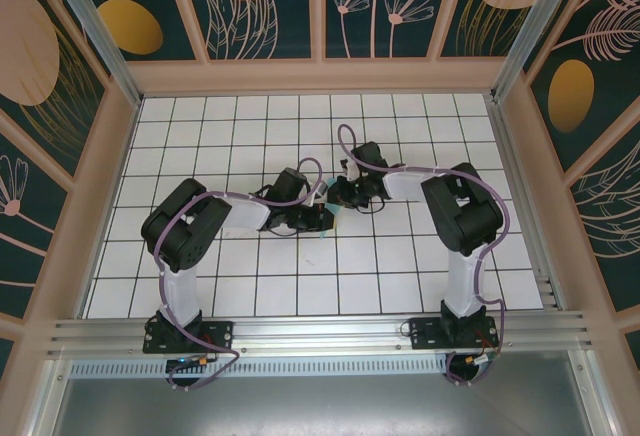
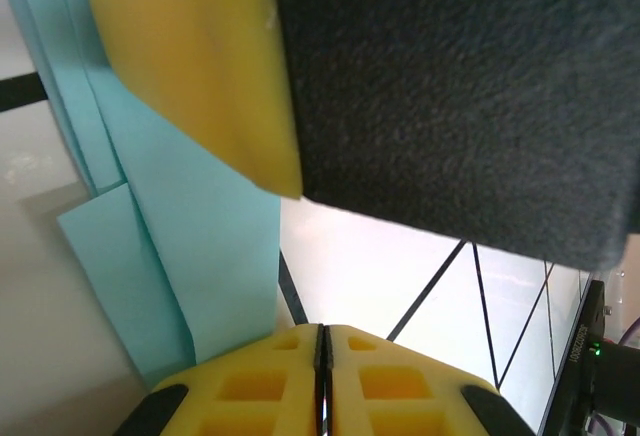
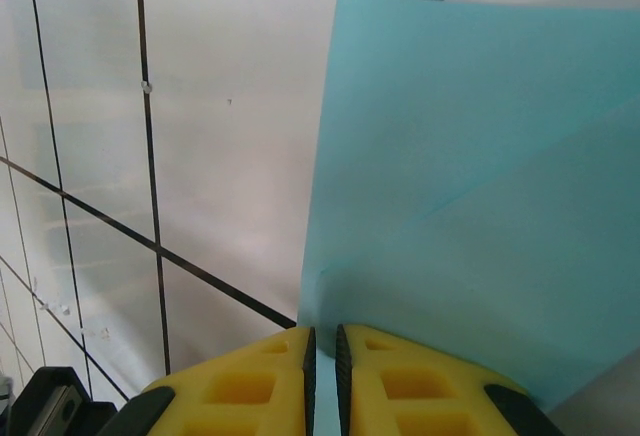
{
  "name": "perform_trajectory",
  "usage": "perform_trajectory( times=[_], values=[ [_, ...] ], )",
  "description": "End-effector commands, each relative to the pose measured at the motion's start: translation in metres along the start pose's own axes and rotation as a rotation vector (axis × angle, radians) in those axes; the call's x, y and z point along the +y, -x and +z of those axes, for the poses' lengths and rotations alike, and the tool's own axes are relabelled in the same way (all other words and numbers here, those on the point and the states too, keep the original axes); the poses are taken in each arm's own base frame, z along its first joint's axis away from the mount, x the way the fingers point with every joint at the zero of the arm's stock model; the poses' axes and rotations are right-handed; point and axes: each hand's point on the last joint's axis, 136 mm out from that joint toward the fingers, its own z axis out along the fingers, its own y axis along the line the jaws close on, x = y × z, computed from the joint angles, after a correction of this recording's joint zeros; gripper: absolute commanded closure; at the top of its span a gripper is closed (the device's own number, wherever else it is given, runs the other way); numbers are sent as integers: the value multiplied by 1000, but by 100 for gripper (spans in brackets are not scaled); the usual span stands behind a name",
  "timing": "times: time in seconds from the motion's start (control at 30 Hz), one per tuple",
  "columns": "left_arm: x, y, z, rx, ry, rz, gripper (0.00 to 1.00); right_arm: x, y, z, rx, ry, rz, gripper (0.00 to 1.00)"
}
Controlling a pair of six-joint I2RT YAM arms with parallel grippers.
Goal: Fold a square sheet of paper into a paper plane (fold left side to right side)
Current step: Fold the wing for the fifth time at the center of the table.
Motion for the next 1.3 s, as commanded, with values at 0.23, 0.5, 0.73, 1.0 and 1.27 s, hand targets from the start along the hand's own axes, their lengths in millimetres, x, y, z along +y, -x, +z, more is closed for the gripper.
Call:
perform_trajectory(
  times=[0.23,0.5,0.73,1.0,1.27],
  values=[
    [55,-48,11,125,173,-119,88,-39,46,-9,-95,-79,-32,81],
    [55,-49,11,128,171,-121,88,-58,68,-12,-111,-93,-17,81],
    [50,-53,6,133,157,-115,88,-62,62,-5,-85,-86,1,81],
    [40,-80,-7,190,123,-107,88,-62,58,-3,-79,-86,7,81],
    [30,-100,-14,239,106,-86,88,-61,60,-4,-83,-87,7,81]
  ],
)
